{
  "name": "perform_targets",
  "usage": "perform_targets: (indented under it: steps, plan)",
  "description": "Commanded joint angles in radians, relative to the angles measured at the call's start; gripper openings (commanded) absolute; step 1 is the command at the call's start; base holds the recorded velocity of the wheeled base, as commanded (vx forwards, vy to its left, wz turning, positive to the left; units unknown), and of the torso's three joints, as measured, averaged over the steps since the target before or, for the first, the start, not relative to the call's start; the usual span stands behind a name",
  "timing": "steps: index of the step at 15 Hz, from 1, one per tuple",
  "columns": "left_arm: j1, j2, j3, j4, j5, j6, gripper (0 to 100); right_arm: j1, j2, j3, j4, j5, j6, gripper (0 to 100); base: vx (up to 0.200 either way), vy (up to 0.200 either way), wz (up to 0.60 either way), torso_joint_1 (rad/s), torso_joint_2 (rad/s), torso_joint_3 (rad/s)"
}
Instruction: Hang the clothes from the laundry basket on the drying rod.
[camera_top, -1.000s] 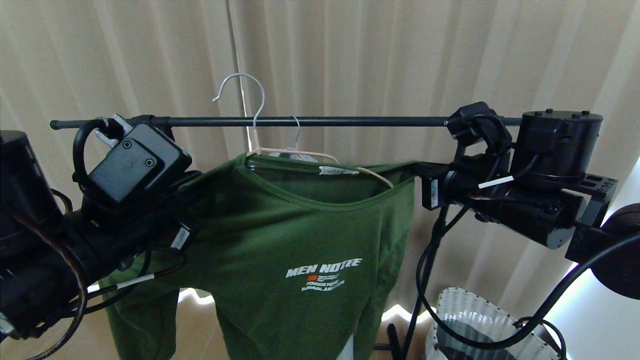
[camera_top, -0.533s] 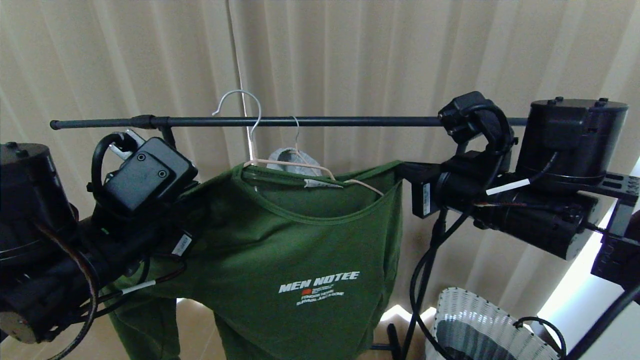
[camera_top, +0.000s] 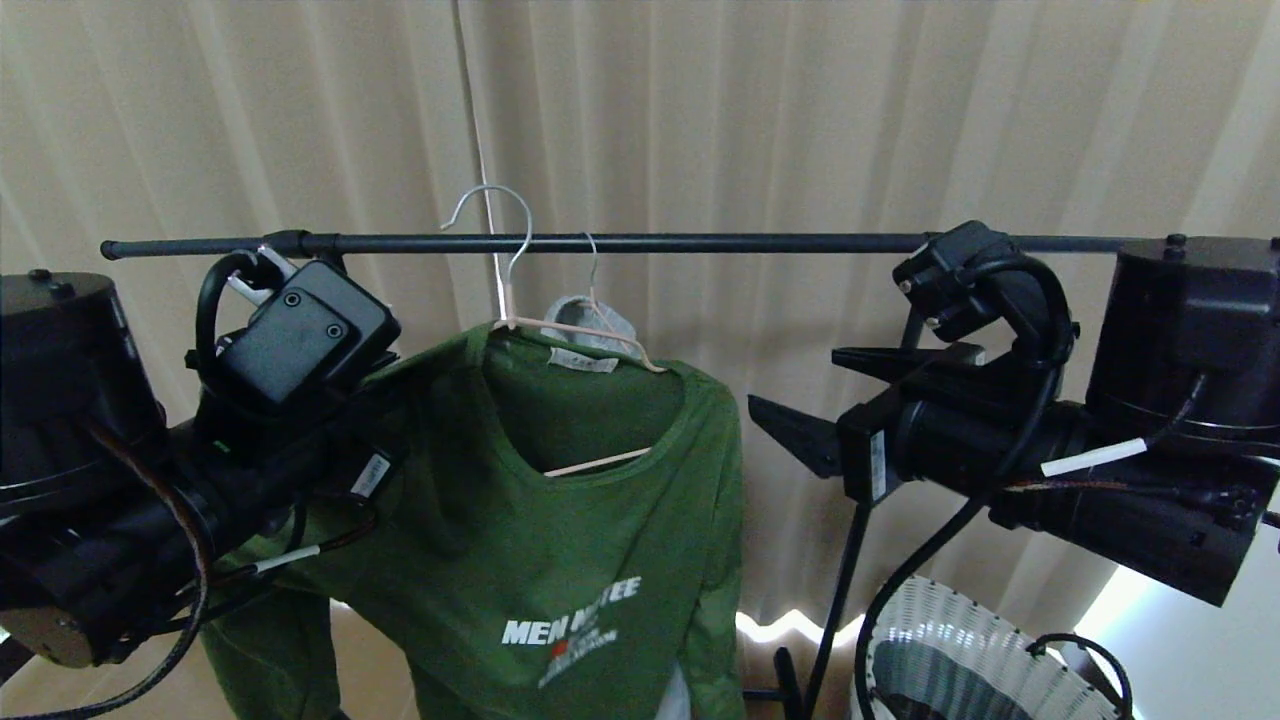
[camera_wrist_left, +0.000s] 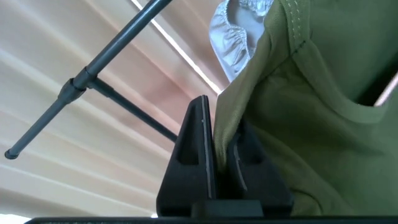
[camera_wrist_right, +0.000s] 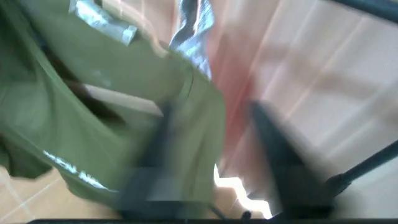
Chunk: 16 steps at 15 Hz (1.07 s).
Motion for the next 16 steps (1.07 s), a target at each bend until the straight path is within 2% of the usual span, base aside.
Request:
perform_targets:
  steps: [1, 4, 6, 7, 8, 10, 12, 16]
  plan:
    - [-0.003, -0.002, -0.003, -0.001, -0.002, -0.001, 0, 0.002, -0.043, 0.065, -0.001, 0.002, -0.003, 100, 0.0, 0.0, 0.0, 0.0, 0.0, 0.0]
    - [-0.021, 0.006, -0.008, -0.012, -0.009, -0.003, 0, 0.001, -0.078, 0.088, -0.004, 0.065, -0.036, 100, 0.0, 0.0, 0.0, 0.0, 0.0, 0.0]
    - [-0.052, 0.021, 0.001, -0.069, -0.022, -0.001, 0, 0.001, -0.082, 0.074, -0.004, 0.099, -0.102, 100, 0.0, 0.0, 0.0, 0.0, 0.0, 0.0]
    - [-0.052, 0.021, 0.001, -0.069, -0.022, -0.001, 0, 0.001, -0.082, 0.074, -0.004, 0.099, -0.102, 100, 0.0, 0.0, 0.0, 0.0, 0.0, 0.0]
    - [-0.069, 0.041, 0.006, -0.113, -0.063, -0.001, 0, 0.001, -0.072, 0.06, -0.006, 0.111, -0.181, 100, 0.0, 0.0, 0.0, 0.0, 0.0, 0.0]
    - [-0.07, 0.055, 0.014, -0.136, -0.141, -0.001, 0, 0.001, -0.055, 0.03, -0.006, 0.111, -0.243, 100, 0.0, 0.0, 0.0, 0.0, 0.0, 0.0]
    - [-0.075, 0.051, 0.018, -0.138, -0.192, 0.002, 0, 0.001, -0.041, -0.021, -0.004, 0.103, -0.253, 100, 0.0, 0.0, 0.0, 0.0, 0.0, 0.0]
    - [-0.115, 0.051, 0.017, -0.147, -0.193, 0.0, 0, -0.01, 0.01, -0.073, -0.004, 0.096, -0.254, 100, 0.0, 0.0, 0.0, 0.0, 0.0, 0.0]
